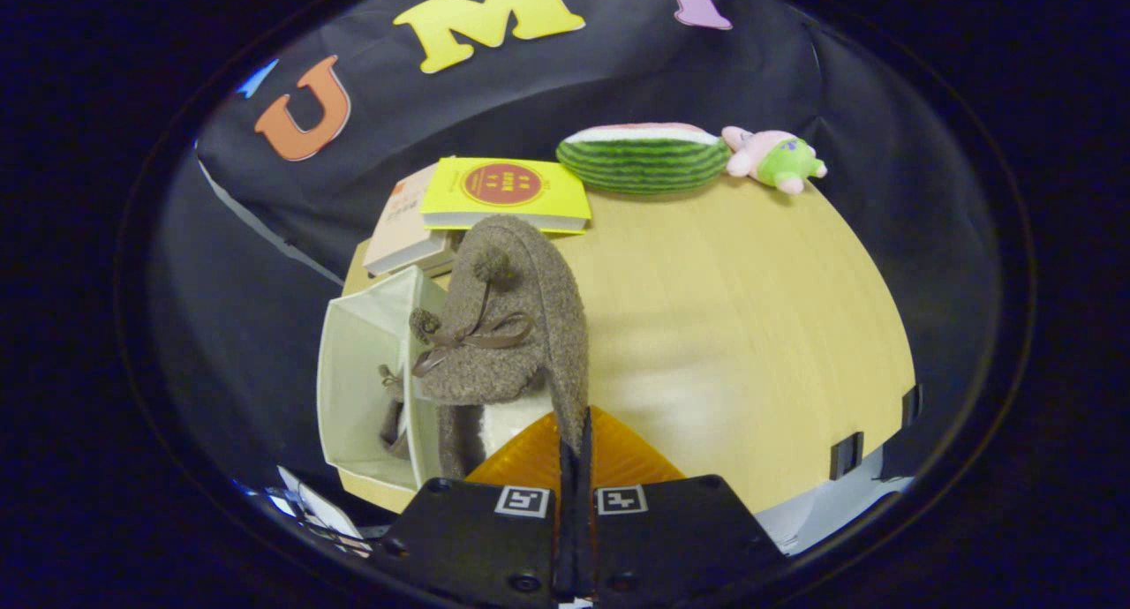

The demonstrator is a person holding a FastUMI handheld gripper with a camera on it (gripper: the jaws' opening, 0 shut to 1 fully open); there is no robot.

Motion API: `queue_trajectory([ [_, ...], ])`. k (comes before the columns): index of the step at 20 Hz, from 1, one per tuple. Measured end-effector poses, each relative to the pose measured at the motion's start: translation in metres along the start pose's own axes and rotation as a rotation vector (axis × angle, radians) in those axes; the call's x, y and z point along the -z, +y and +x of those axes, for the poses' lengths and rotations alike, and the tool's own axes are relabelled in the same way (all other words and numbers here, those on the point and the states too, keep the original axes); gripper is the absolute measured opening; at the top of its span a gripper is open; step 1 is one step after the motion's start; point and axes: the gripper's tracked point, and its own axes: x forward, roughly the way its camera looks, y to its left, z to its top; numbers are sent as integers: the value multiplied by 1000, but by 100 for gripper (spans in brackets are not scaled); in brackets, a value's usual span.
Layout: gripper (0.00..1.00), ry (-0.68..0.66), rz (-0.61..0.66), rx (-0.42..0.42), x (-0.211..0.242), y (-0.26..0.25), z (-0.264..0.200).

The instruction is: Open the storage box then place both shoes into the box .Put the left shoe in first, then the right shoe, with the right side of both shoes facing outward in a uniform manner.

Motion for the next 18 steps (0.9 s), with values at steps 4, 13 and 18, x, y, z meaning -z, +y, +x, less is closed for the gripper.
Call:
queue_trajectory([
  [4, 6, -28, -78, -33, 5, 59, -21],
  [13, 6, -103, -45, -82, 9, 132, -5],
  [18, 6, -98, 1, -65, 16, 145, 30],
])
